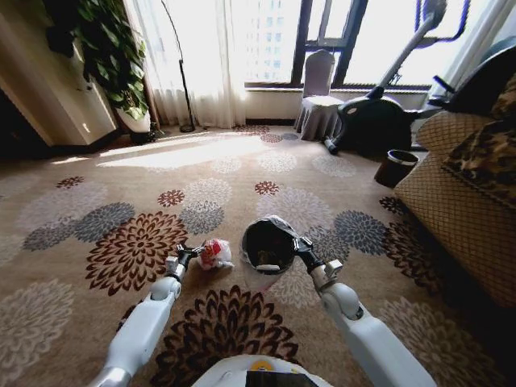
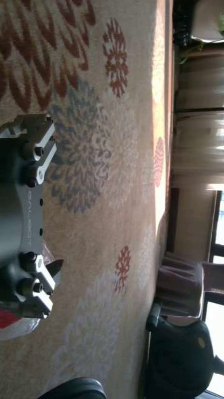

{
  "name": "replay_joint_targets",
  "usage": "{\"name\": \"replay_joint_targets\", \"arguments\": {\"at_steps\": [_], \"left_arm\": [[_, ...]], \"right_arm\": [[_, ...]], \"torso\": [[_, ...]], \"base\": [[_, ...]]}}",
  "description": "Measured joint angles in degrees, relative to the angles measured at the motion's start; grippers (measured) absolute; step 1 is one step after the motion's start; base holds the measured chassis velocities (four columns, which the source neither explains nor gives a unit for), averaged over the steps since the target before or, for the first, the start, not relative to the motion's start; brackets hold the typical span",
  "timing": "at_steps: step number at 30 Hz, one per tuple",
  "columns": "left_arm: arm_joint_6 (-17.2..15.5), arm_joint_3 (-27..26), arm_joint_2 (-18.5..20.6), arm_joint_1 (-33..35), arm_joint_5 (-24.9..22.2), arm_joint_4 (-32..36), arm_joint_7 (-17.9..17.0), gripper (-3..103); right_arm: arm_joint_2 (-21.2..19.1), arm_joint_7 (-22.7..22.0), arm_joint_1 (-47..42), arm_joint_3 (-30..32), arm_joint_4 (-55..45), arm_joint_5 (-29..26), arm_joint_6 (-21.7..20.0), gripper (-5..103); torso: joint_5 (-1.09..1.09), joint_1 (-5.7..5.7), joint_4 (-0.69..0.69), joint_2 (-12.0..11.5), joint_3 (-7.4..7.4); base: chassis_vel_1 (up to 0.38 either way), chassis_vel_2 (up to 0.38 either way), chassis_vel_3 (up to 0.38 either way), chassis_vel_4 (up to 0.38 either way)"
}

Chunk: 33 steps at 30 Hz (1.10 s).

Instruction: Pick up the trash from the ground and place it into the trash bin.

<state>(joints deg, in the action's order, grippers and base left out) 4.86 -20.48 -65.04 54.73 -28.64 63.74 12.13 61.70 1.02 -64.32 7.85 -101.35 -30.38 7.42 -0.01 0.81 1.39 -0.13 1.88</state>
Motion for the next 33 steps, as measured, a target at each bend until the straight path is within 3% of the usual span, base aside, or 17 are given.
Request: {"name": "replay_joint_targets", "arguments": {"at_steps": [3,7,8,11,14,20,22,23,24,26,27,29,30,32,33], "left_arm": [[-3.4,0.1,-0.8,-0.7,-0.5,-1.4,2.9,100],[-4.7,0.0,-1.1,0.3,-0.8,-0.5,5.6,100],[-5.0,-0.2,-1.1,1.2,-0.3,0.2,7.7,100],[-5.1,-0.3,-1.2,2.5,1.3,0.4,9.6,103],[-5.2,-0.4,-1.5,3.5,3.1,0.2,10.5,100],[-3.8,-1.1,-1.8,5.5,6.8,-0.1,12.9,77],[-3.5,-1.1,-1.8,5.6,6.8,-0.1,12.9,77],[-2.8,-1.2,-1.9,5.6,6.5,0.0,12.8,66],[-2.8,-1.2,-1.9,5.6,6.5,0.0,12.8,66],[-2.2,-1.3,-1.9,5.7,5.5,0.5,12.4,61],[-2.0,-1.6,-2.1,5.9,4.0,1.3,12.3,50],[-2.0,-1.8,-2.2,6.2,2.9,2.0,12.6,50],[-1.9,-2.5,-2.5,7.0,-0.7,3.6,14.3,39],[-1.9,-3.1,-2.7,7.7,-2.2,4.8,15.0,39],[-1.6,-3.7,-2.9,8.7,-3.6,6.5,15.3,28]], "right_arm": [[-0.5,0.0,0.2,0.0,0.2,-0.2,0.0,0],[-1.1,0.0,-0.4,0.7,0.2,-0.3,0.0,0],[-1.2,0.0,-0.4,0.9,0.3,-0.3,0.0,0],[-1.0,0.0,-0.3,0.8,0.7,-0.3,0.0,0],[-0.6,0.0,0.0,0.5,0.7,-0.3,0.0,0],[-0.3,0.0,0.1,0.0,0.7,-0.2,-0.3,0],[-0.4,0.0,0.0,0.0,0.7,-0.2,-0.3,0],[-0.4,0.0,-0.2,0.0,0.6,-0.1,-0.3,0],[-0.4,0.0,-0.2,0.0,0.6,-0.1,-0.3,0],[-0.4,0.0,-0.4,0.1,0.2,-0.1,-0.3,0],[-0.4,0.0,-0.6,0.1,0.1,0.0,-0.3,0],[-0.4,0.0,-0.6,0.2,0.0,0.0,-0.3,0],[-0.4,0.0,-0.6,0.2,0.0,0.0,-0.3,0],[-0.4,0.0,-0.6,0.3,0.1,0.0,-0.3,0],[-0.4,0.0,-0.5,0.3,0.3,0.0,-0.3,0]], "torso": [[0.01,-0.07,0.01,0.0,-0.05],[0.01,-0.07,-0.02,0.0,-0.05],[0.01,-0.07,-0.05,0.0,-0.05],[0.02,-0.05,-0.02,0.0,-0.04],[0.02,-0.05,0.00,0.0,-0.03],[0.01,-0.05,0.00,0.0,-0.04],[0.01,-0.05,0.00,0.0,-0.04],[0.00,-0.05,-0.02,0.0,-0.04],[0.00,-0.05,-0.02,0.0,-0.04],[0.01,-0.05,-0.02,0.0,-0.04],[0.01,-0.05,-0.02,0.0,-0.04],[0.00,-0.05,-0.01,0.0,-0.03],[0.00,-0.05,-0.02,0.0,-0.03],[0.01,-0.05,-0.02,0.0,-0.04],[0.01,-0.05,-0.02,0.0,-0.04]], "base": [[0.019,-0.008,-0.015,0.016],[0.034,-0.046,-0.045,0.033],[0.000,0.000,0.000,0.000],[0.000,0.000,0.000,0.000],[0.000,0.000,0.000,0.000],[0.000,0.000,0.000,0.000],[0.000,0.000,0.000,0.000],[0.000,0.000,0.000,0.000],[0.000,0.000,0.000,0.000],[0.000,0.000,0.000,0.000],[0.000,0.000,0.000,0.000],[0.000,0.000,0.000,0.000],[0.000,0.000,0.000,0.000],[0.000,0.000,0.000,0.000],[0.000,0.000,0.000,0.000]]}}
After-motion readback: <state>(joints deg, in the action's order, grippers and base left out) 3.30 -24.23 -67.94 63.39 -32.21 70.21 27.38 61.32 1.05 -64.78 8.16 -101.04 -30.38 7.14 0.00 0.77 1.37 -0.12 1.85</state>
